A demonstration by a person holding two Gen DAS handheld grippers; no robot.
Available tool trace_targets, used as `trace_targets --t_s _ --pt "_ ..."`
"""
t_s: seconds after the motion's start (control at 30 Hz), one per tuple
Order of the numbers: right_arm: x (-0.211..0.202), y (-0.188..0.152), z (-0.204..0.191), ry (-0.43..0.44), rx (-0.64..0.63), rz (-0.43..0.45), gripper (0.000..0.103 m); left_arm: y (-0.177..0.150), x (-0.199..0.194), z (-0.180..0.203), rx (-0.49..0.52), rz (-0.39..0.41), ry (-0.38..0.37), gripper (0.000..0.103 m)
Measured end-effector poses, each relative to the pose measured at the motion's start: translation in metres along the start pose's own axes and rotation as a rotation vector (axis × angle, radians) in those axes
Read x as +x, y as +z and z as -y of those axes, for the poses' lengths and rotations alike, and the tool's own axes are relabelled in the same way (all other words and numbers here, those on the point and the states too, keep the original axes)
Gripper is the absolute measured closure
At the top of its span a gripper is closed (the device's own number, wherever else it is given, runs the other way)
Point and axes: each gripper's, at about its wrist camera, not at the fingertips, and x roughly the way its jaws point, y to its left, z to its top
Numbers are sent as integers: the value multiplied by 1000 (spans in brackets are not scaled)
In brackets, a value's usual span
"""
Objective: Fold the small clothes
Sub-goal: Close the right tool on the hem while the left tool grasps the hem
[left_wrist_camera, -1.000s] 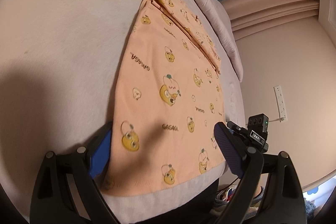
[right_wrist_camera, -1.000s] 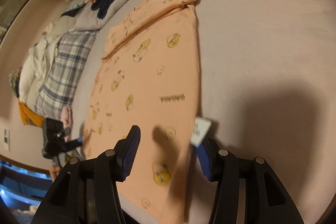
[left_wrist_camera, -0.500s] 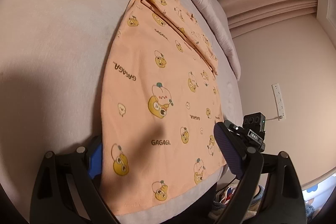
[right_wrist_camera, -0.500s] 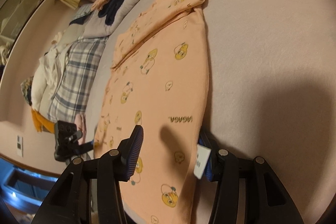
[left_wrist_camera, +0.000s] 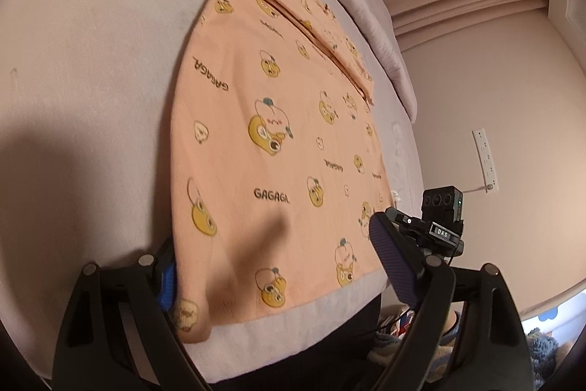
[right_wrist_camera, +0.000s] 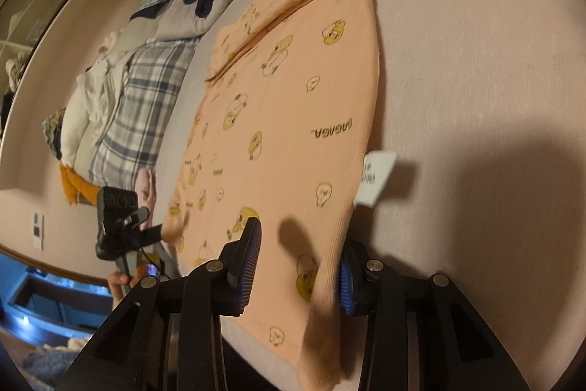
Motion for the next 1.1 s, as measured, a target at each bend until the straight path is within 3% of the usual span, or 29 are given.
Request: trace_targets --t_s 0.27,0.43,0.67,0.83,0.9,1.1 --pt "1 1 1 0 7 8 65 -1 -1 0 -9 -1 4 18" --pt "2 -1 1 -16 7 19 77 -1 1 3 -10 3 34 24" --pt "3 -2 1 -34 -2 20 82 1 5 4 -19 1 129 44" --pt "2 -4 3 -43 -7 28 88 2 6 2 -27 6 157 53" --pt "1 -6 3 -45 -10 34 88 2 5 1 -31 9 170 62" --pt "0 -8 -2 -67 -28 38 88 1 5 -1 -41 14 192 70"
